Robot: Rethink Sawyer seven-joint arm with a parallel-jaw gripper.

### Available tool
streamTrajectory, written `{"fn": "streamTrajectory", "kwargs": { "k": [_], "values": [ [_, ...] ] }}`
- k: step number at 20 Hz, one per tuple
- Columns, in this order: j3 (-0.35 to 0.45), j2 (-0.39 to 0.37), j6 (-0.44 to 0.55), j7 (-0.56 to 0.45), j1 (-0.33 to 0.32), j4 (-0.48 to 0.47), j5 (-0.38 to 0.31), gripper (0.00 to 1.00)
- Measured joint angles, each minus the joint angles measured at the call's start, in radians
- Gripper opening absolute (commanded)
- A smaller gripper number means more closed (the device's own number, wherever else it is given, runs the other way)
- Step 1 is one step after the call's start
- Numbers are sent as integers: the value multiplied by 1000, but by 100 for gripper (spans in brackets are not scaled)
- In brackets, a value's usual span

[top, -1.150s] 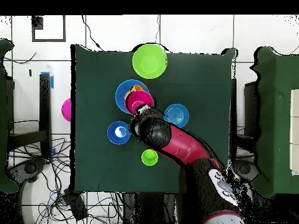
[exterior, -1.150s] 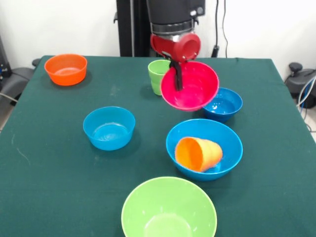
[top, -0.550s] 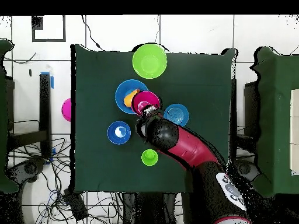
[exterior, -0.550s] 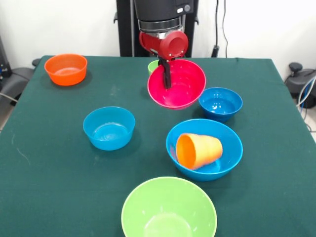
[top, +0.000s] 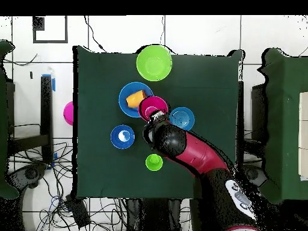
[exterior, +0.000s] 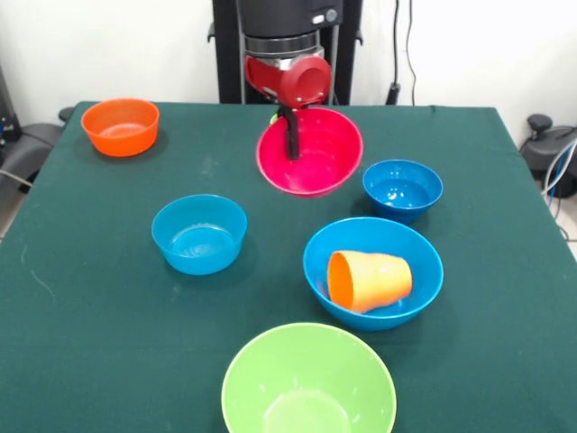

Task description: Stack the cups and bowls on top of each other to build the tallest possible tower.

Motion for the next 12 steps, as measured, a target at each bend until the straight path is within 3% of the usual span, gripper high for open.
{"fn": "streamTrajectory", "kwargs": {
  "k": [12],
  "values": [
    [-37, 0, 48, 0, -132, -66, -155, 0]
  ]
}}
